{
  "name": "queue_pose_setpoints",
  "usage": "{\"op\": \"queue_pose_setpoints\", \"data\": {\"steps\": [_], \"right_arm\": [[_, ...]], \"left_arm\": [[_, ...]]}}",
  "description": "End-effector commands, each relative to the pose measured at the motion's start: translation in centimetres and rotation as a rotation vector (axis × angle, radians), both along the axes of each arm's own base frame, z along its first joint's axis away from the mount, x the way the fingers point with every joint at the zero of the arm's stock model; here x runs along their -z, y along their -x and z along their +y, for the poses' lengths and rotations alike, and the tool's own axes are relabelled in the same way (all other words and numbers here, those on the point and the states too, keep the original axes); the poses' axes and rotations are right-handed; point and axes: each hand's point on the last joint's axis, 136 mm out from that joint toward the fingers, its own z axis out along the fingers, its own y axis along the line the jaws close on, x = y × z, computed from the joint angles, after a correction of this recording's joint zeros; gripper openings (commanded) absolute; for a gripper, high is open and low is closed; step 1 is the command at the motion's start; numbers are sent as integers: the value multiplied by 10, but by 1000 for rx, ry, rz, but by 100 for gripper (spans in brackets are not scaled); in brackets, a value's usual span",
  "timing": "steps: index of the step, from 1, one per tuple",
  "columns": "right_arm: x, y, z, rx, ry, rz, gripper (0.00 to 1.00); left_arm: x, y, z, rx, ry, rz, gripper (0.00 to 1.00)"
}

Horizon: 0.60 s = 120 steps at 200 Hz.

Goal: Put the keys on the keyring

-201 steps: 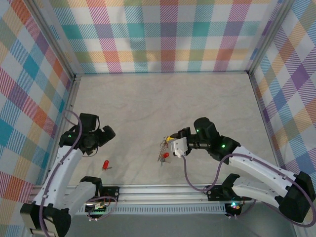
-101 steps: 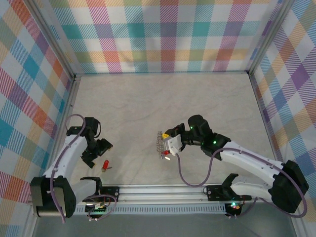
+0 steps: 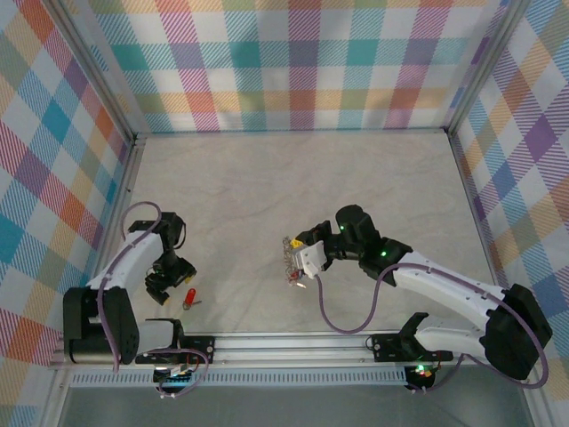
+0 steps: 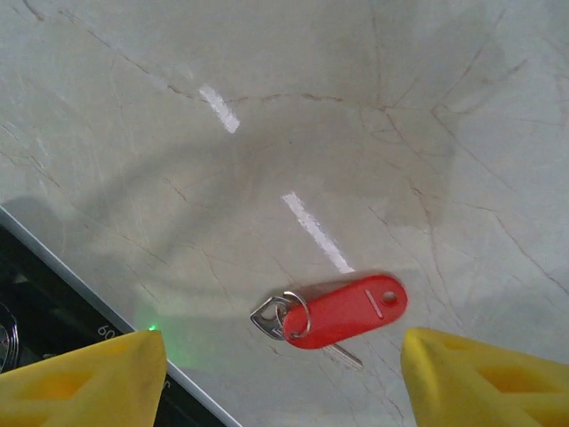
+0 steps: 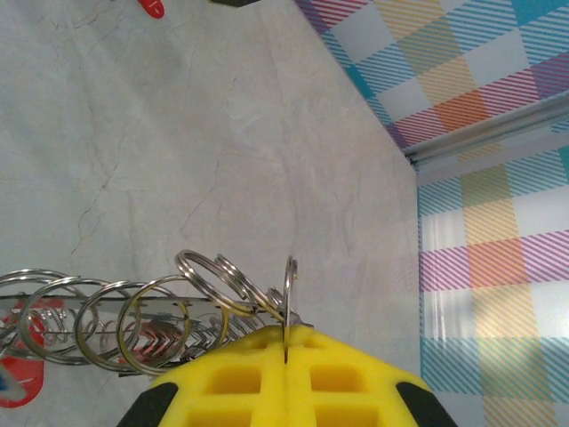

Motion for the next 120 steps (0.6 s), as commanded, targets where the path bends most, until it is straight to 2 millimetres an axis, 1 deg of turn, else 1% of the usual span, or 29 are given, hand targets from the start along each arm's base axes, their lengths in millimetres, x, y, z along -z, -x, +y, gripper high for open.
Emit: {"op": "queue_pose_setpoints", "data": {"steps": [1,16,37,44,60,75,99,120], "right_arm": [[-36,4,3,-27,-87,-44,0],[-38,6,-1,-19,-96,-42,0],[-37,10,-4,-13,-103,-32,0],[-37,10,-5,-13,-105,-29,0],[-36,11,-5,-12,-109,-22,0],[-37,11,-4,-14,-111,-23,0],[-39,11,-4,-15,-117,-24,0],[-37,11,-4,-13,-111,-21,0]], "left_arm": [[-4,-1,-1,-72,11,-5,68],[-3,5,-6,-100,32,-18,66],[-1,22,-10,-142,48,3,62],[2,28,-11,-156,48,17,61],[6,35,-10,-166,39,43,61],[8,36,-11,-170,41,75,61],[15,33,-16,-142,65,115,59],[21,29,-21,-97,65,120,58]]}}
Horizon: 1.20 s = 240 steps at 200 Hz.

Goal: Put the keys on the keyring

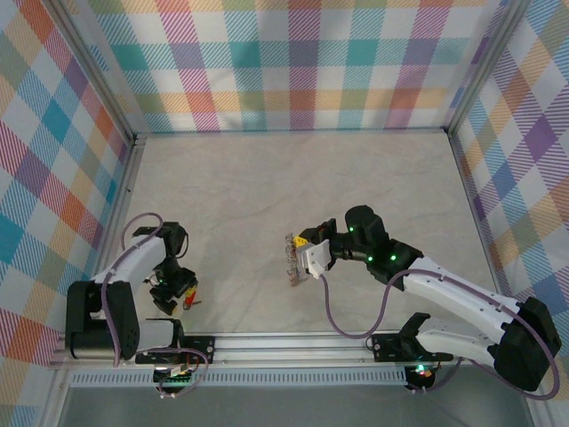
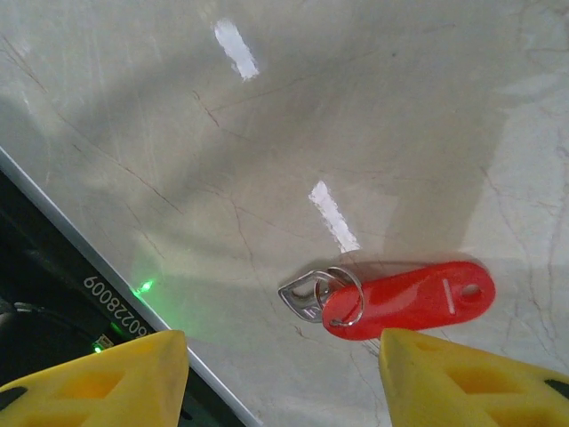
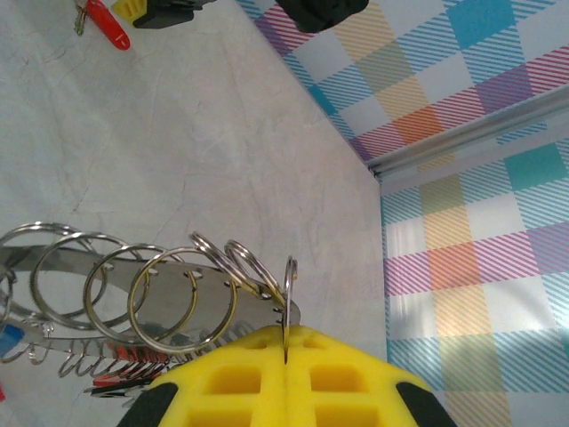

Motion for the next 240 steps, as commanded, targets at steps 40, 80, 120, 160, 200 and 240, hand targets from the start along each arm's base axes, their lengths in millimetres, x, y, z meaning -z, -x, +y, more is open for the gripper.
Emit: {"op": "queue_pose_setpoints", "data": {"steps": [40,80,120,160,200,240], "right_arm": [[-9,4,2,-22,-50,-2,0],[-8,3,0,-11,-42,-6,0],[-9,2,1,-9,-43,-7,0],[-9,1,0,-5,-40,-6,0],[-10,2,-1,-2,-41,-6,0],[-10,1,-1,0,-39,-6,0]], "left_arm": [[23,1,-13,58,53,72,55],[23,2,-7,77,18,80,42],[24,4,-12,65,47,66,22],[20,6,-12,73,47,66,25],[14,7,-6,68,13,68,34],[30,-24,-30,33,147,-90,36]]}}
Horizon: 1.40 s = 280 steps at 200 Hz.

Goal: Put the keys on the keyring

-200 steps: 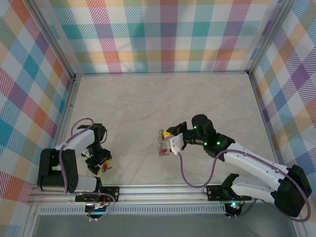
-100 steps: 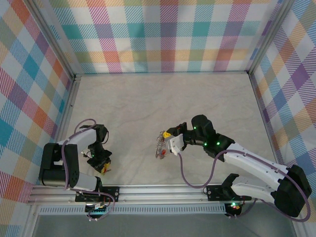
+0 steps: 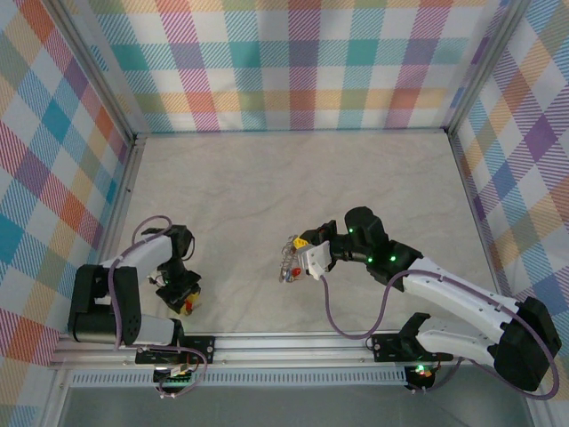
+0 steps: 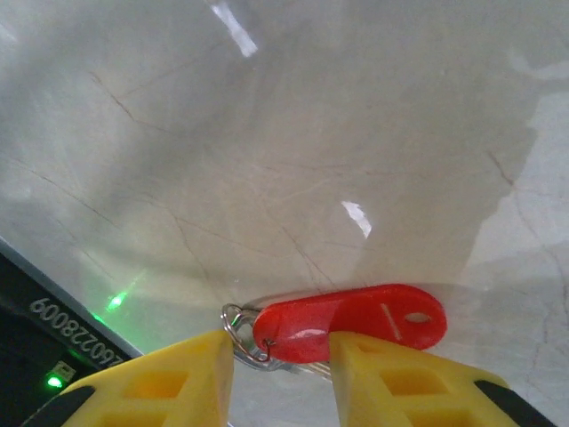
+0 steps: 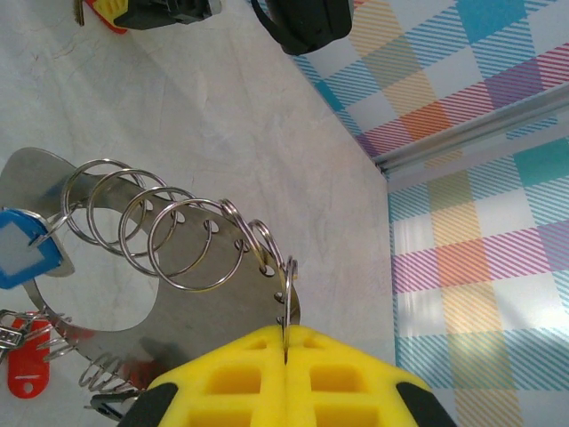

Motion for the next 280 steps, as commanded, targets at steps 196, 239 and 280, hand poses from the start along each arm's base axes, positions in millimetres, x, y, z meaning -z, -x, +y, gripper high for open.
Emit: {"op": "queue_pose_setpoints", "data": {"steps": [196,239,280], "right_arm": [[-17,0,0,6,-36,2,0],[-18,0,-1,8,-36,0,0],[-19,-1,-1,12,-38,3,0]], "left_arm": [[-13,-22,-23,-158,5,-63,42],[-9,-21,-22,-188,-4,-55,36],[-8,-25,-29,-178,38,-77,36]]}}
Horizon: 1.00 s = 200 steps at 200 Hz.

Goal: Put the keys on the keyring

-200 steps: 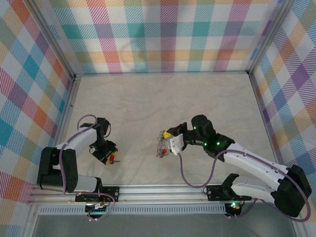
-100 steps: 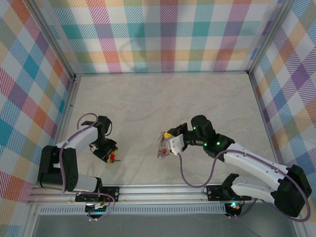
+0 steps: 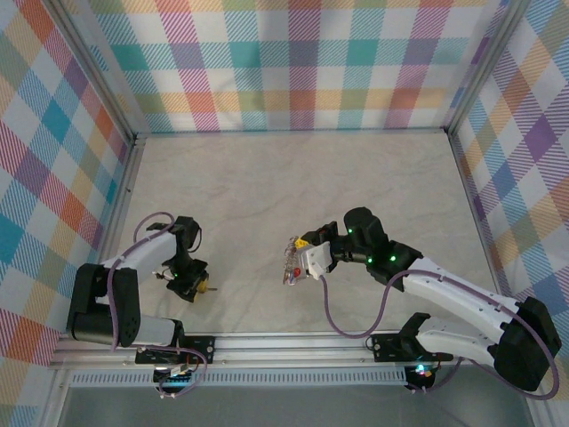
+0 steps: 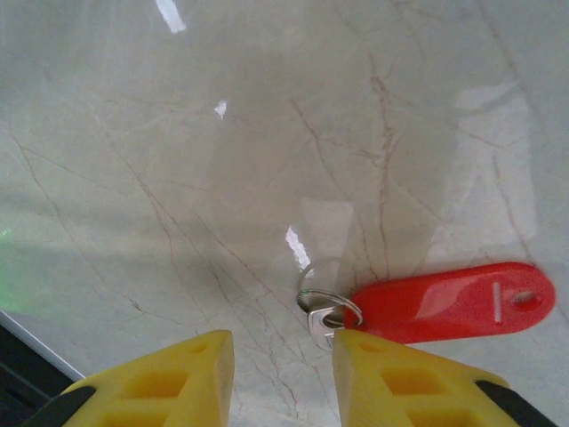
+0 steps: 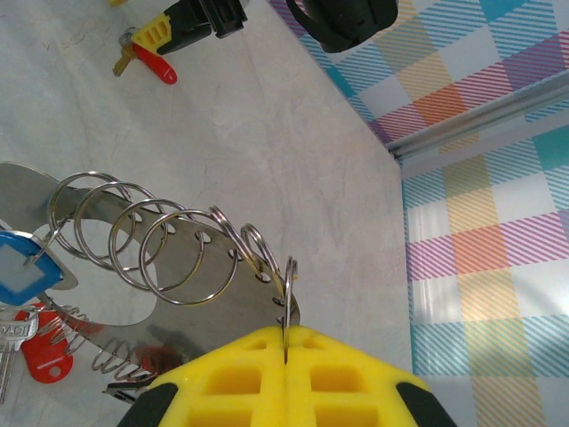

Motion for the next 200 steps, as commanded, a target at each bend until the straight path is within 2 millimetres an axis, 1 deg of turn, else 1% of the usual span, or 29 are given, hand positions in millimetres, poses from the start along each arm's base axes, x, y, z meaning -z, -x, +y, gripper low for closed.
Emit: {"op": "queue_pose_setpoints", "data": {"steps": [1,19,36,50,63,82,108,129,144,163,178,187,192,200], "right_arm": [[-27,0,3,-9,-63,-30,0],[-28,-1,3,-8,-65,-30,0],[-29,-1,3,-8,-66,-29,0],[-29,-1,3,-7,-65,-28,0],[-29,-1,3,-5,-64,-28,0],[-29,-1,2,-2,-64,-30,0],[-30,-2,2,3,-64,-34,0],[-33,-3,1,11,-69,-39,0],[-34,-3,1,17,-74,-40,0],[-36,-4,0,20,-77,-41,0],[-36,-3,0,18,-79,-39,0],[-36,-3,0,19,-79,-40,0],[-36,-3,0,18,-78,-39,0],[-37,-2,0,17,-79,-40,0]], "left_arm": [[-1,6,-3,2,13,13,36],[-1,8,-1,16,2,41,36],[3,8,-4,19,3,49,38],[3,2,-8,36,2,31,39],[1,-7,-11,72,-8,1,40],[-1,-23,-21,178,-22,-36,41],[-2,-43,-37,372,-20,-85,38],[-5,-54,-52,522,3,-121,36],[-8,-57,-59,584,18,-123,36],[-12,-53,-57,598,10,-100,35],[-19,-54,-57,640,19,-133,35],[-26,-58,-57,708,19,-168,37],[-30,-59,-55,750,13,-179,40],[-38,-58,-48,800,-13,-177,43]]}}
